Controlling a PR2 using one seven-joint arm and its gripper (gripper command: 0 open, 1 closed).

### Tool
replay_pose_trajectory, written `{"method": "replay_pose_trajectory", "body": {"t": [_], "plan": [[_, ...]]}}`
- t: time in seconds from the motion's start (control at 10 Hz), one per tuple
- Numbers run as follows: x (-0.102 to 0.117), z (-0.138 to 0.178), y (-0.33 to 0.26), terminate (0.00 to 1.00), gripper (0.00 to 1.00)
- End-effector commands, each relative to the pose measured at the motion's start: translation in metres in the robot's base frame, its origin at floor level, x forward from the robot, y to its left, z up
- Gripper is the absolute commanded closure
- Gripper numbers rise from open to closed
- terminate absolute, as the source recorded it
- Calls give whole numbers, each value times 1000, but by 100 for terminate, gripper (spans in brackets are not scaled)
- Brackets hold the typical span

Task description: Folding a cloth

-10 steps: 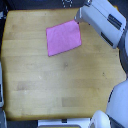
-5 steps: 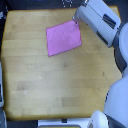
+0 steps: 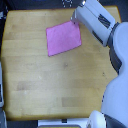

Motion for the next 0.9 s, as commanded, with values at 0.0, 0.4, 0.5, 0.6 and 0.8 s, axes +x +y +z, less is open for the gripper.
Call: {"method": "replay_pose_trajectory", "body": {"t": [0.0, 0.4, 0.5, 0.6, 0.8], "plan": [[-16, -22, -1, 0, 0], [-36, -35, -15, 0, 0], [-36, -34, -13, 0, 0], [-32, -30, -8, 0, 0], [-31, -25, -2, 0, 100]]}}
